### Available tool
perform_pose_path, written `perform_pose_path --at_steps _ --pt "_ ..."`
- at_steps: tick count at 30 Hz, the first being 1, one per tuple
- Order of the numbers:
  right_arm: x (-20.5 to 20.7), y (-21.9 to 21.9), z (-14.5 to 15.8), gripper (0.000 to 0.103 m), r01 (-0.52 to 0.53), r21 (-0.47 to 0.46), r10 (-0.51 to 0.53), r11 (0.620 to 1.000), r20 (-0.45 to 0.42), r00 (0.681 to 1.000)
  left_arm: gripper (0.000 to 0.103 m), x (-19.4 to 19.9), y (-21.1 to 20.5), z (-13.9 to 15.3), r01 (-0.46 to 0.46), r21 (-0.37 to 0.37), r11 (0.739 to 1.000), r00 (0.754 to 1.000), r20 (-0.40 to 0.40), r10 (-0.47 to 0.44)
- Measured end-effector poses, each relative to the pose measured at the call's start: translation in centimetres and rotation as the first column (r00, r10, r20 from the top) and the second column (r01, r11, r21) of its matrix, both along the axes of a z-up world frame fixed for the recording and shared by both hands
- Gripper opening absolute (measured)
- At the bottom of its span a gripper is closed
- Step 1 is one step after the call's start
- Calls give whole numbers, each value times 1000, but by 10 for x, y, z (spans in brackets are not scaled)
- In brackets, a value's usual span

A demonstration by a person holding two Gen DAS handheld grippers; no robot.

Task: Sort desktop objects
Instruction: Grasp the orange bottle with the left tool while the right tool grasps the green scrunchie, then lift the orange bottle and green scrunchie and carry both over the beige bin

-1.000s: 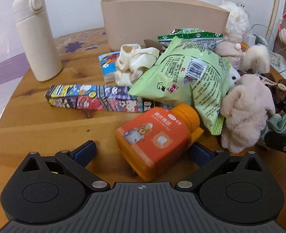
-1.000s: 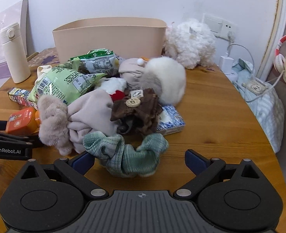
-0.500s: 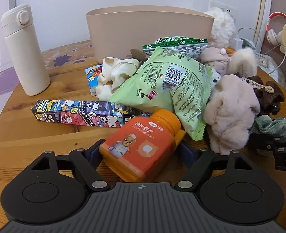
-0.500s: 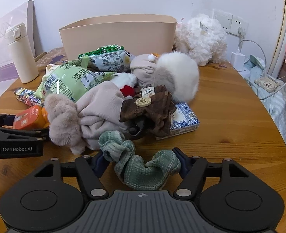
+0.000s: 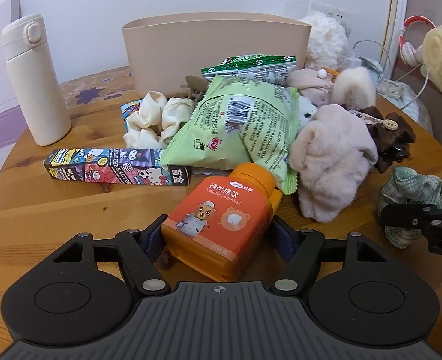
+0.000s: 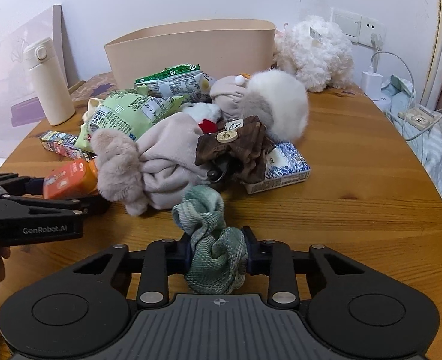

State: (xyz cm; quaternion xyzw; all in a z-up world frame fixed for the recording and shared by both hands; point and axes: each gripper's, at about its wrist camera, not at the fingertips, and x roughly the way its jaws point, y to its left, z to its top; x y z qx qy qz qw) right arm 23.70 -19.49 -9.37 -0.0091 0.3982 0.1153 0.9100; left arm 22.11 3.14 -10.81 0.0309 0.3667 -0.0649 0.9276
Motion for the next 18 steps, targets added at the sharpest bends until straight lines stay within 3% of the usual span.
perform_pose_path --at_steps 10,11,13,18 --pt "-15 -7 16 23 -26 32 25 999 38 999 70 -19 -2 11 -15 -27 1000 1000 26 15" --pt "-16 -6 17 22 -29 29 28 999 41 999 69 -20 -2 12 -14 -30 999 1000 27 15" --pt "-19 -5 19 22 -33 26 32 999 46 998 57 -22 -2 12 -12 -35 999 1000 21 13" --pt "-25 -8 22 22 -26 28 25 999 52 998 55 -25 -6 7 -11 -19 1000 1000 18 11"
